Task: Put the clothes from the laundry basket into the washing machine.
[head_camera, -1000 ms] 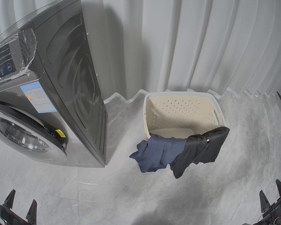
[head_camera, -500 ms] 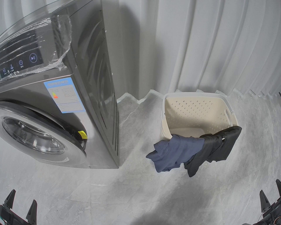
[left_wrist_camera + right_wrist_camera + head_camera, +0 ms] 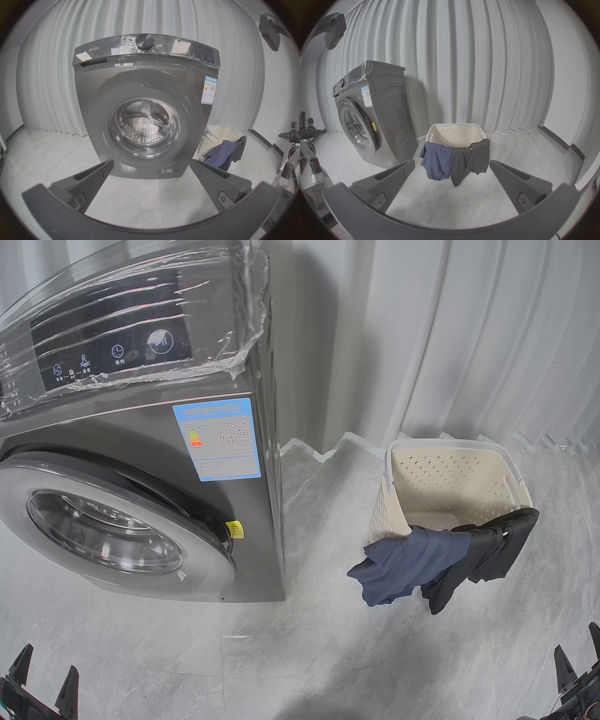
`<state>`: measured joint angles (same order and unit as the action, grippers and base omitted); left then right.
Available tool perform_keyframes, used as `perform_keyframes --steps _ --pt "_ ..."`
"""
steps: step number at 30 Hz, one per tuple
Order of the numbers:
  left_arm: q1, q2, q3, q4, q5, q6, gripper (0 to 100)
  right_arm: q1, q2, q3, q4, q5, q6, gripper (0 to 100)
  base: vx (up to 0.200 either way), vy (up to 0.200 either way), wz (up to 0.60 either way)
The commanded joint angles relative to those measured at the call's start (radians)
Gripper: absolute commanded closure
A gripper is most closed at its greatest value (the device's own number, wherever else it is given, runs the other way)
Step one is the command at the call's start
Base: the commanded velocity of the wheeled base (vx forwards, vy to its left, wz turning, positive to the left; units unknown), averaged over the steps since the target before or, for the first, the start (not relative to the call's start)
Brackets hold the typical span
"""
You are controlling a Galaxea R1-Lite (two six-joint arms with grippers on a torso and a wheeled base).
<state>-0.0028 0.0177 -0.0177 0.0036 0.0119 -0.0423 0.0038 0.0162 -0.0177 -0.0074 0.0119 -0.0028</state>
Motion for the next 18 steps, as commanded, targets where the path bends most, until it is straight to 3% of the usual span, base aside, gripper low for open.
perform_keyframes --steps 1,8,18 --pt "0.0 -0.013 0.015 -0.001 0.0 -0.001 0 0.001 -0.016 0.018 0.0 0.0 0.0 0 -0.2 0.0 0.0" --pt "0.0 -0.013 0.015 -0.001 0.0 -0.001 0 0.001 -0.016 0.018 0.0 0.0 0.0 0 -0.2 0.0 0.0" --pt "0.0 -0.013 0.015 -0.001 0.0 -0.001 0 0.001 -0.016 0.018 0.0 0.0 0.0 0 0.0 0.02 0.0"
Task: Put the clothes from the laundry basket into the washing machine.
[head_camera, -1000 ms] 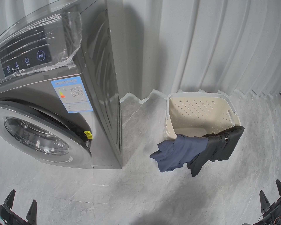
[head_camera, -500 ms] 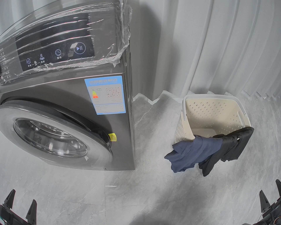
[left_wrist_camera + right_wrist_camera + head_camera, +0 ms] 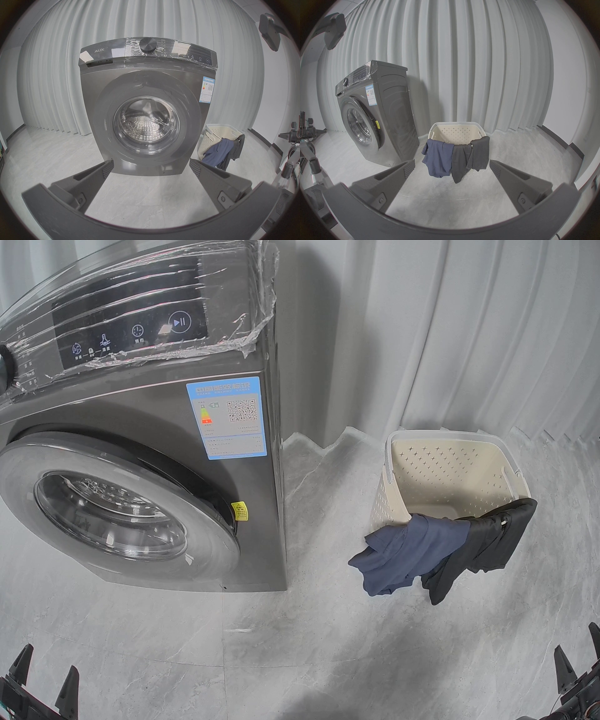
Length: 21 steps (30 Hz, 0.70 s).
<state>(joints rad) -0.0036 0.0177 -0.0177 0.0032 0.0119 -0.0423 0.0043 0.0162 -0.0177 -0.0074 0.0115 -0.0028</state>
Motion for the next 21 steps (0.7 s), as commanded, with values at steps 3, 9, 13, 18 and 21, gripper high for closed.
perform_keyframes --steps 3,9,13,18,21 --pt "0.001 -0.013 0.015 0.0 0.0 -0.001 0 0.0 -0.016 0.018 0.0 0.001 0.0 0 0.0 0.2 0.0" --pt "0.001 -0.013 0.015 0.0 0.0 -0.001 0 0.0 -0.016 0.018 0.0 0.001 0.0 0 0.0 0.2 0.0" --pt "0.001 -0.013 0.015 0.0 0.0 -0.001 0 0.0 -0.016 0.018 0.0 0.001 0.0 0 0.0 0.2 0.0" --pt "0.001 -0.013 0.015 0.0 0.0 -0.001 0 0.0 -0.016 0.018 0.0 0.001 0.0 0 0.0 0.2 0.0" --pt "0.001 -0.013 0.015 0.0 0.0 -0.001 0 0.0 -0.016 0.018 0.0 0.001 0.0 0 0.0 0.2 0.0"
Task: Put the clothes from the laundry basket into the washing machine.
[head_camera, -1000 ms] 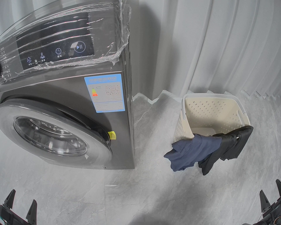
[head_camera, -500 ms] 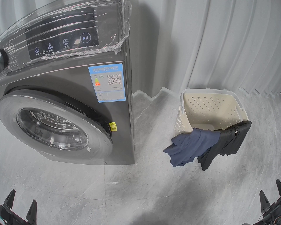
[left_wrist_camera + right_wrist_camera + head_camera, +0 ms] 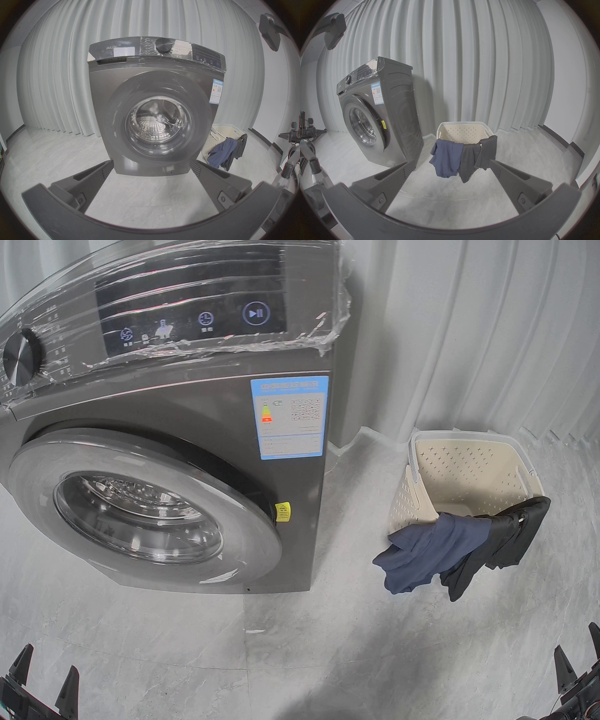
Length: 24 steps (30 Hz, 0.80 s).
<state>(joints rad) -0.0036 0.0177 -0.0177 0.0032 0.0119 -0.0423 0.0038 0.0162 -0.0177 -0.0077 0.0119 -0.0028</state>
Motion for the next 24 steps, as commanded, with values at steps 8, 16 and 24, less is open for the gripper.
perform_keyframes --steps 8,16,24 --pt "0.001 -0.013 0.015 0.0 0.0 -0.001 0 0.001 -0.016 0.018 0.0 0.0 0.0 0 0.0 0.2 0.0" --pt "0.001 -0.013 0.015 0.0 0.0 -0.001 0 0.001 -0.016 0.018 0.0 0.0 0.0 0 0.0 0.0 0.0" --pt "0.001 -0.013 0.015 0.0 0.0 -0.001 0 0.001 -0.016 0.018 0.0 0.0 0.0 0 0.0 0.025 0.45"
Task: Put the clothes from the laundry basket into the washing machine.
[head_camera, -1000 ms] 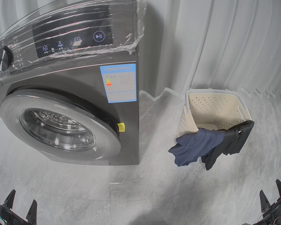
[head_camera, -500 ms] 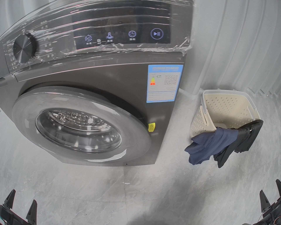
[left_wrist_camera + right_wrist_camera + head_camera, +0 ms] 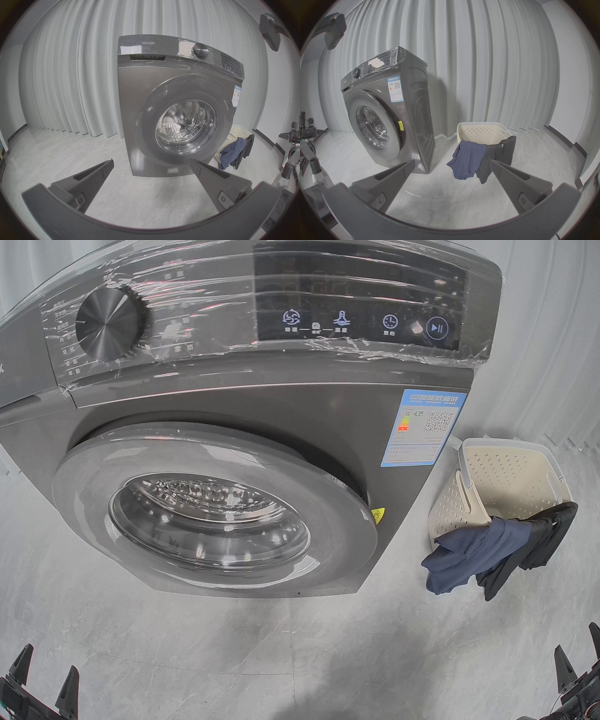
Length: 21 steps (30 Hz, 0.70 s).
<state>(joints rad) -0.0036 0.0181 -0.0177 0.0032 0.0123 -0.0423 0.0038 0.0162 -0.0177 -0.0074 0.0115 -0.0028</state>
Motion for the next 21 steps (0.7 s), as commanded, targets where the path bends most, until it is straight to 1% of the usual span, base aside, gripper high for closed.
perform_keyframes --steps 1,11,21 --pt "0.001 -0.013 0.015 0.0 0.0 -0.001 0 0.001 -0.016 0.018 0.0 0.001 0.0 0 0.0 0.2 0.0" --pt "0.001 -0.013 0.015 0.0 0.0 -0.001 0 0.001 -0.016 0.018 0.0 0.001 0.0 0 0.0 0.2 0.0" --pt "0.001 -0.013 0.015 0.0 0.001 -0.001 0 0.001 -0.016 0.018 0.0 0.001 0.0 0 0.0 0.0 0.0"
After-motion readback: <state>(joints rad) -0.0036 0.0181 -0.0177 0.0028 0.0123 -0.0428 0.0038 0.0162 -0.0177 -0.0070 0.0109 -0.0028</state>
